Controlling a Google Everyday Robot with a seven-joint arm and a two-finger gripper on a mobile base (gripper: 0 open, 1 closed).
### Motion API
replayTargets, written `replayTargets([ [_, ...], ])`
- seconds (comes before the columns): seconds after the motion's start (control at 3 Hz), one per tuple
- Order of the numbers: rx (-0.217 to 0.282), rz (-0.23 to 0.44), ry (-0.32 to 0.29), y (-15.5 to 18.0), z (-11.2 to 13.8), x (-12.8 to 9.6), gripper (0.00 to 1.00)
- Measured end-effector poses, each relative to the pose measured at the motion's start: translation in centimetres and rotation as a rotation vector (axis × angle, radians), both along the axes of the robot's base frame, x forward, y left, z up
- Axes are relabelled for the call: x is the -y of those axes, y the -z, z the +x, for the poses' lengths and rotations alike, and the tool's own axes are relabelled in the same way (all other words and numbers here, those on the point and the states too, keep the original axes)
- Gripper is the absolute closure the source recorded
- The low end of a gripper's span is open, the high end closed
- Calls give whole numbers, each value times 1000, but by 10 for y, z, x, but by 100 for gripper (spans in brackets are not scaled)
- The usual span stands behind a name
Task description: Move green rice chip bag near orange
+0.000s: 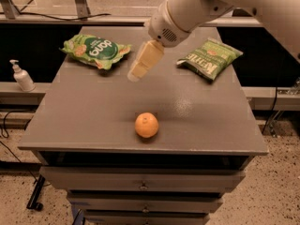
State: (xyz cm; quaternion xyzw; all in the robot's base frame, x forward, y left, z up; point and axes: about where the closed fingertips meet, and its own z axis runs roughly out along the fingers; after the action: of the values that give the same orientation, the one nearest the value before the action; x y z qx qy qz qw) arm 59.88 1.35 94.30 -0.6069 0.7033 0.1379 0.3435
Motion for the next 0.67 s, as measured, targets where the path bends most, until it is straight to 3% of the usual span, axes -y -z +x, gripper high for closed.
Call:
replayTargets([
  [0.67,-4,25,8,-1,2,-6,0],
])
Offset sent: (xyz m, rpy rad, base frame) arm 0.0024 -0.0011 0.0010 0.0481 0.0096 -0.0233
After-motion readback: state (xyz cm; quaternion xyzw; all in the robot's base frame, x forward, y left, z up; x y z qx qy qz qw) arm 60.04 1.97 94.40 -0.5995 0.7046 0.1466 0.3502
